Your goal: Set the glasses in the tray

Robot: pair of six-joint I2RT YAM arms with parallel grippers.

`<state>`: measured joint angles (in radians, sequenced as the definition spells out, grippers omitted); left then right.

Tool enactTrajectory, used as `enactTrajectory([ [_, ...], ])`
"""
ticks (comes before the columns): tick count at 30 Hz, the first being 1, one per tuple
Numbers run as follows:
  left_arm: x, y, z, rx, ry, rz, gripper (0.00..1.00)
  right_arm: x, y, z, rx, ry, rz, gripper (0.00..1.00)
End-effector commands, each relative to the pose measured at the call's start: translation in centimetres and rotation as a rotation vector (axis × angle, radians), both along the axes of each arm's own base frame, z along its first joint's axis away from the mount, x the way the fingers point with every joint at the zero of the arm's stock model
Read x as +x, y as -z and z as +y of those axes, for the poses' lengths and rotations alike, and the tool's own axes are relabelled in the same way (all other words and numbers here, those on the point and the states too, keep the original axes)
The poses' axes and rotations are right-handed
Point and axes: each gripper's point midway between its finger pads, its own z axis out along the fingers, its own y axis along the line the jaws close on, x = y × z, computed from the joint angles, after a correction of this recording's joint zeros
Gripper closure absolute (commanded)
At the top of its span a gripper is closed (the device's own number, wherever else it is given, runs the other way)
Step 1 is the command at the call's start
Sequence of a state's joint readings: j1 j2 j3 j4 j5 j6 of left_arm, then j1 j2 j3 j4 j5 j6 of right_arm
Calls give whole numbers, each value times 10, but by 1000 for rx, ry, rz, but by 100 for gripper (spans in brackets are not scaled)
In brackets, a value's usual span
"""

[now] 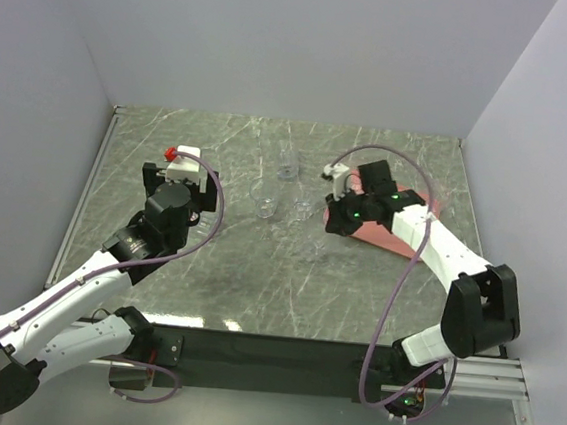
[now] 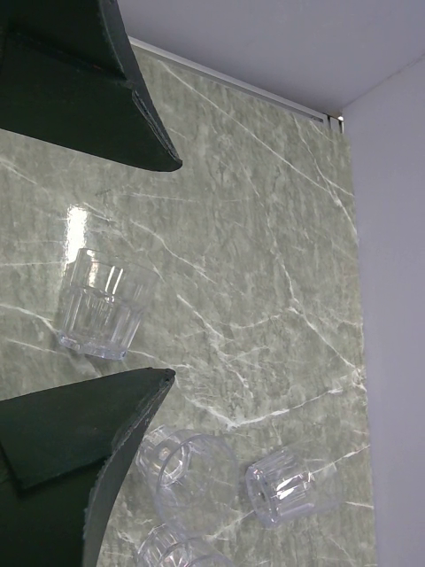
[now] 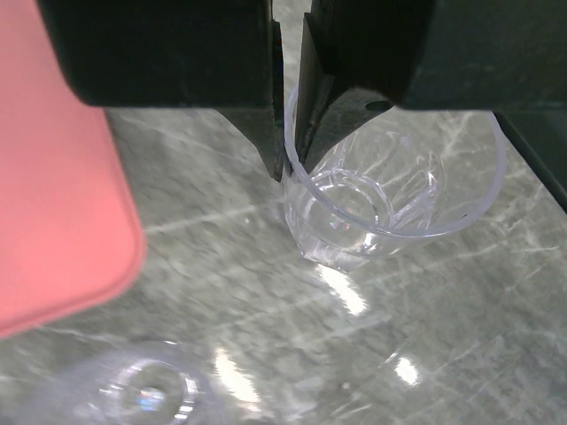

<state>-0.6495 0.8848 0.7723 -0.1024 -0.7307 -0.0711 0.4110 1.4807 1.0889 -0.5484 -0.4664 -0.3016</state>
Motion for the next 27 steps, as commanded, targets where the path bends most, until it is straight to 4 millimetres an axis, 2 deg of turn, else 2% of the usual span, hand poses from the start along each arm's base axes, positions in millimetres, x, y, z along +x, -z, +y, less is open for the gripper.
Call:
enactTrajectory([
  [1,-2,-10,1,-24,6,-31,2,5,-23,-19,54,-13,-49,100],
  [2,-2,-9,1,-23,8,-29,2,9,-25,-33,50,29,-45,100],
  [5,-2,-9,0,-24,12,-28,2,14,-33,-54,68,77,-58,100],
  [6,-2,-9,0,-25,13,-26,2,21,-34,-70,70,128,-66,100],
  [8,-2,-8,-1,-24,16,-24,2,26,-38,-84,76,170,-79,100],
  [9,-2,-9,-1,-28,16,-27,2,31,-40,-99,76,217,-85,100],
  [14,-2,-8,-1,-28,19,-25,2,56,-35,-139,41,395,-86,100],
  [21,-2,-8,0,-22,14,-24,2,95,-33,-175,11,567,-95,100],
  [26,-1,-6,-1,-19,15,-18,2,115,-25,-188,-7,624,-85,100],
  [27,-1,-6,-2,-19,16,-18,2,120,-29,-190,-8,631,-92,100],
])
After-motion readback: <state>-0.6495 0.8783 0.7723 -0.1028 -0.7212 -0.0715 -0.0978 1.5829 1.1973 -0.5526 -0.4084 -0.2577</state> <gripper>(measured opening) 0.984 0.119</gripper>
